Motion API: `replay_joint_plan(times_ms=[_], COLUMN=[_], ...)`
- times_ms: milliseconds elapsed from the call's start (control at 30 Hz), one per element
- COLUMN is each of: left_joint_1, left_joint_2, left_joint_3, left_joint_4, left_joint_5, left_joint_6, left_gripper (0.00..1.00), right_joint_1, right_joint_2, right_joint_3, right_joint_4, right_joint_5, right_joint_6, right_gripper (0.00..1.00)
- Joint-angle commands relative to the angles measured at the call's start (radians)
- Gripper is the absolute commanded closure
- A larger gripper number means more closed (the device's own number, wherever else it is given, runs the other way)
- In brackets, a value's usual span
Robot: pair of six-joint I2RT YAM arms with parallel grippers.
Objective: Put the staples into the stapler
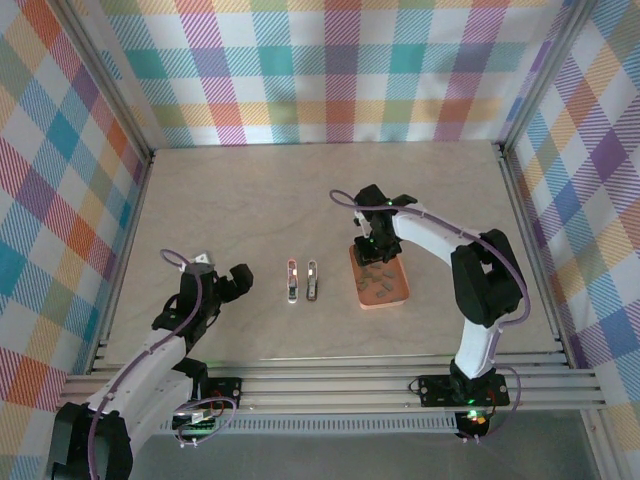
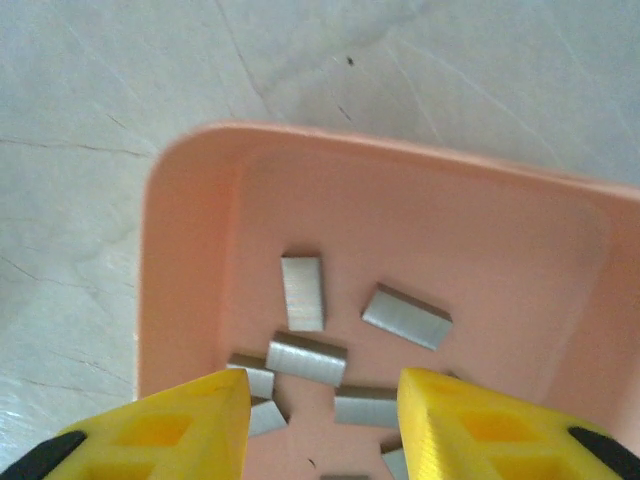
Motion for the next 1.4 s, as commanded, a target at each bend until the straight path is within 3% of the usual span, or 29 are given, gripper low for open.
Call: replay_joint_plan(times_ms=[0,1033,1367], left_joint_1=[0.015,0.015,0.016], left_joint_2=[0.027,0.046,0.045], left_joint_3=[0.003,0.043,0.041], left_joint_4=[0.04,0.001,0.001], left_joint_5=[-0.026,-0.021,-0.025], left_joint_6=[0.007,-0.002,-0.001], left_gripper=[0.0,0.0,0.0], right_joint_1=[-0.001,0.0,-0.005], right_joint_2=[0.03,0.136,0.15], right_joint_3=[0.01,-0.047,-0.041], right_joint_4=[0.047,0.141,0.119], right_joint_5=[-0.037,-0.056,0.022], right_joint_6=[-0.018,-0.042,-0.007], right_gripper=[0.58,0.67,0.74])
